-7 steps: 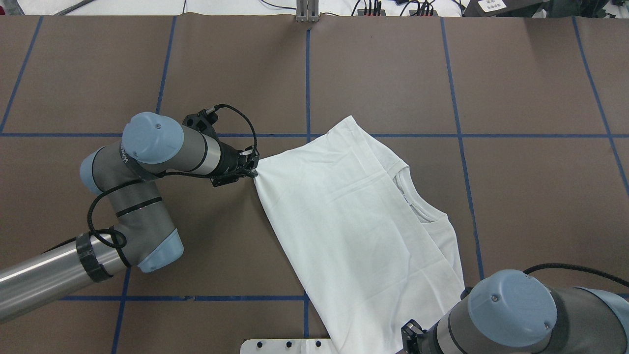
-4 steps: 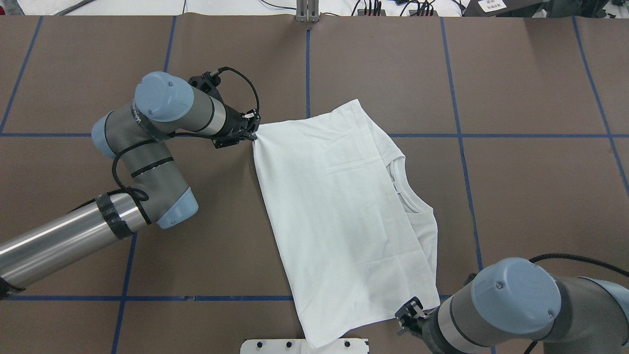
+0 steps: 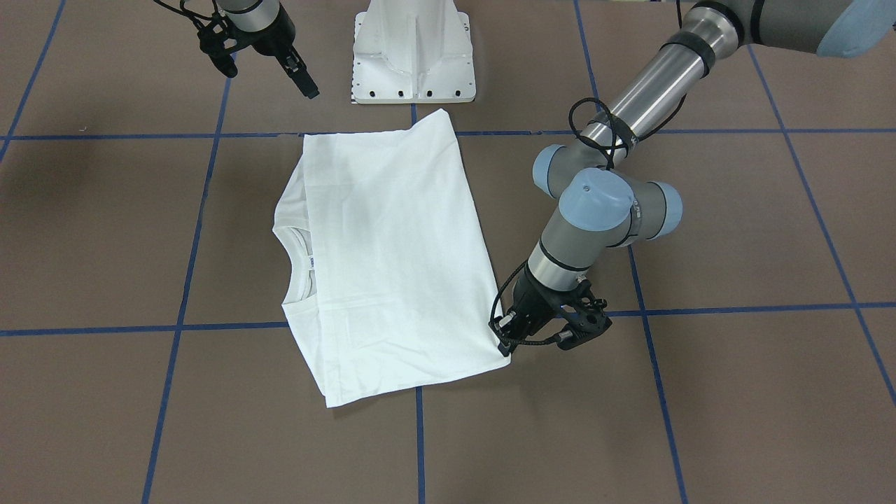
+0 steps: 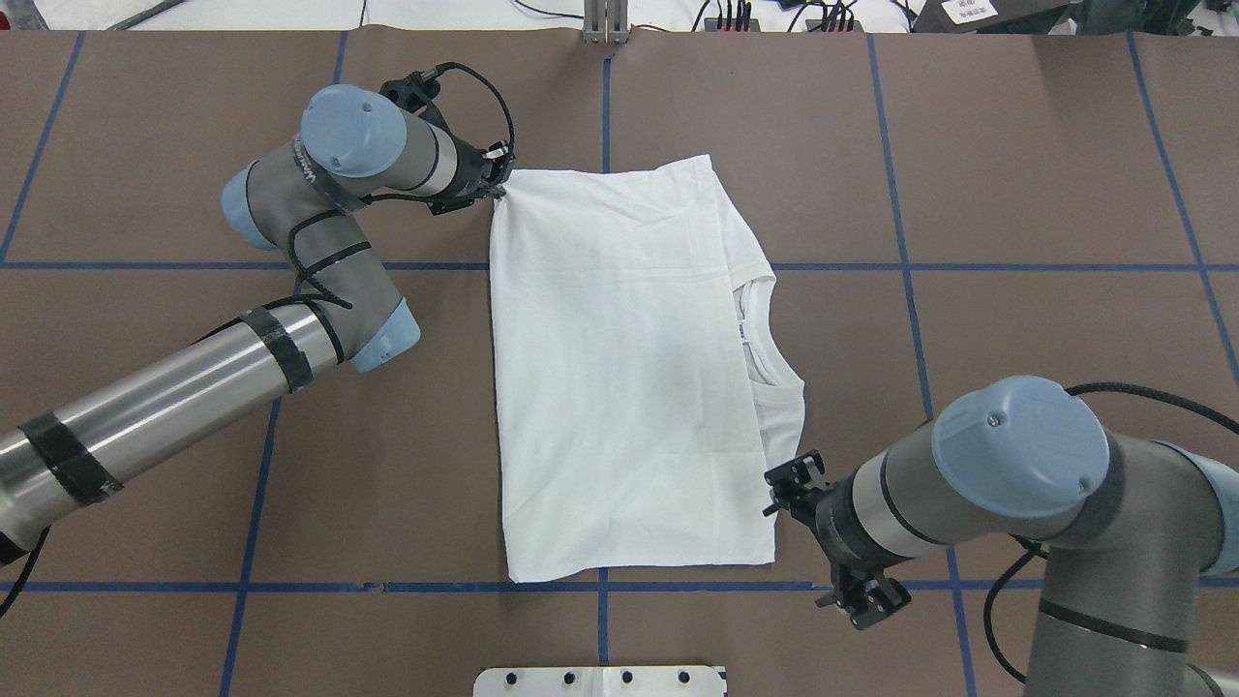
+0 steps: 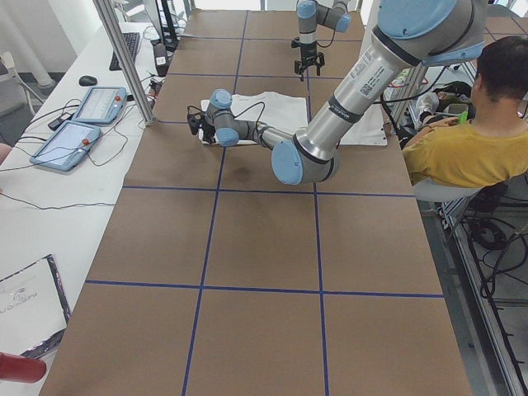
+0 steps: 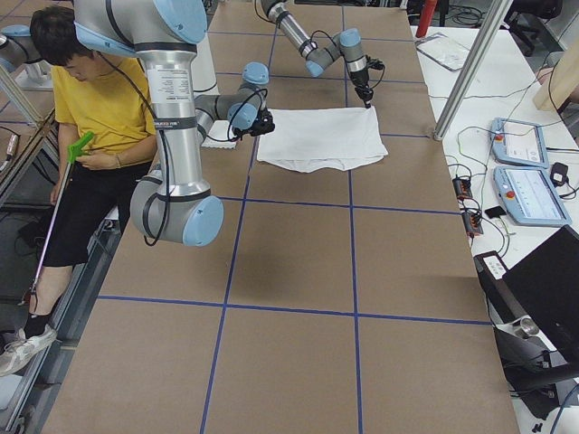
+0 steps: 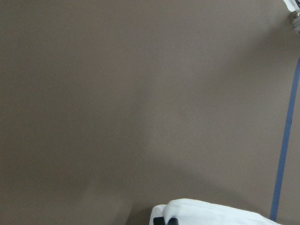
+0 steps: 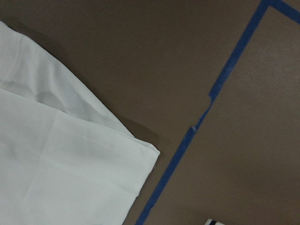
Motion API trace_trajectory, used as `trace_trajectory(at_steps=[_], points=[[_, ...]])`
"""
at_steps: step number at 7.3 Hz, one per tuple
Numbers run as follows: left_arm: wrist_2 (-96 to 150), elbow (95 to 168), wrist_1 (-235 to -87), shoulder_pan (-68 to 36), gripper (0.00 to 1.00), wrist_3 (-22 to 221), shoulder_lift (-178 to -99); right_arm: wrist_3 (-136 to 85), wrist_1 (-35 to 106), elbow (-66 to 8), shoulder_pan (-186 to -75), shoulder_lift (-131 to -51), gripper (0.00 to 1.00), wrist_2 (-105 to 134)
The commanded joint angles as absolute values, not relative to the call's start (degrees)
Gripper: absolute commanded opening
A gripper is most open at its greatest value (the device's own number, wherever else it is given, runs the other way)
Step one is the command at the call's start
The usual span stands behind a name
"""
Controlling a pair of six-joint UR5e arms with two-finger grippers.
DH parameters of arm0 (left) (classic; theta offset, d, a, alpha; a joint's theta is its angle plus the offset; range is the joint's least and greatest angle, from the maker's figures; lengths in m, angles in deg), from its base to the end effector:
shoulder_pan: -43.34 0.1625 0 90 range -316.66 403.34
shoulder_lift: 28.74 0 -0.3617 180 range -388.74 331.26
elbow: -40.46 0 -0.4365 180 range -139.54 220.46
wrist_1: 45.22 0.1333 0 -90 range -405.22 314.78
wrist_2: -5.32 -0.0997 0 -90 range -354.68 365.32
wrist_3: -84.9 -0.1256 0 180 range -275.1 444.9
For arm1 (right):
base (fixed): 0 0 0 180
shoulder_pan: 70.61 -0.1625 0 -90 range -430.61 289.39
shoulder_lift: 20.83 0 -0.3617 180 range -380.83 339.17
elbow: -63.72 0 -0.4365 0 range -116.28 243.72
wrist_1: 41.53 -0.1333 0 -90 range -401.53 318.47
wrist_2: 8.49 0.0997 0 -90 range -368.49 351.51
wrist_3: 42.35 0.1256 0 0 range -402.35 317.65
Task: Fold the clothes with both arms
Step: 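Pull the far corner with the left gripper while the right gripper holds the near corner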
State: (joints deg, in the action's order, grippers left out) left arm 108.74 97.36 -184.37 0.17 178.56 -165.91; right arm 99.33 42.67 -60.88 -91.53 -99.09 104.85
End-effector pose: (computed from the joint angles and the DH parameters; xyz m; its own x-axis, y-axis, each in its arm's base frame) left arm 0.5433 -0.6525 0.2683 0.2951 -0.3620 -0.8842 0.5343 0.8298 -0.1613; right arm -0.4626 -0.2663 0.1929 0.3275 0.8964 0.2988 -0.4719 0.4291 -0.7702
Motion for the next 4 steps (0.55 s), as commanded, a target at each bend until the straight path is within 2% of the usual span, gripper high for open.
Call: trace_trajectory(at_steps=[1, 2, 3, 4], points=[[108.06, 94.26, -187.05, -0.95, 0.11, 178.51, -166.55, 99.24, 42.76, -56.44, -92.33, -93.36, 1.0, 100.88], [108.15, 93.99, -187.85, -1.56, 0.26, 178.51, -166.55, 99.41, 42.76, -56.17, -91.01, -93.52, 1.0, 95.98], [108.5, 94.42, -187.95, -2.35, 0.32, 178.68, -166.72, 99.42, 42.94, -55.9, -88.22, -93.43, 1.0, 90.01], [108.67, 95.47, -187.95, -2.88, 0.32, 178.68, -166.64, 99.5, 43.72, -55.46, -85.93, -93.26, 1.0, 86.56]])
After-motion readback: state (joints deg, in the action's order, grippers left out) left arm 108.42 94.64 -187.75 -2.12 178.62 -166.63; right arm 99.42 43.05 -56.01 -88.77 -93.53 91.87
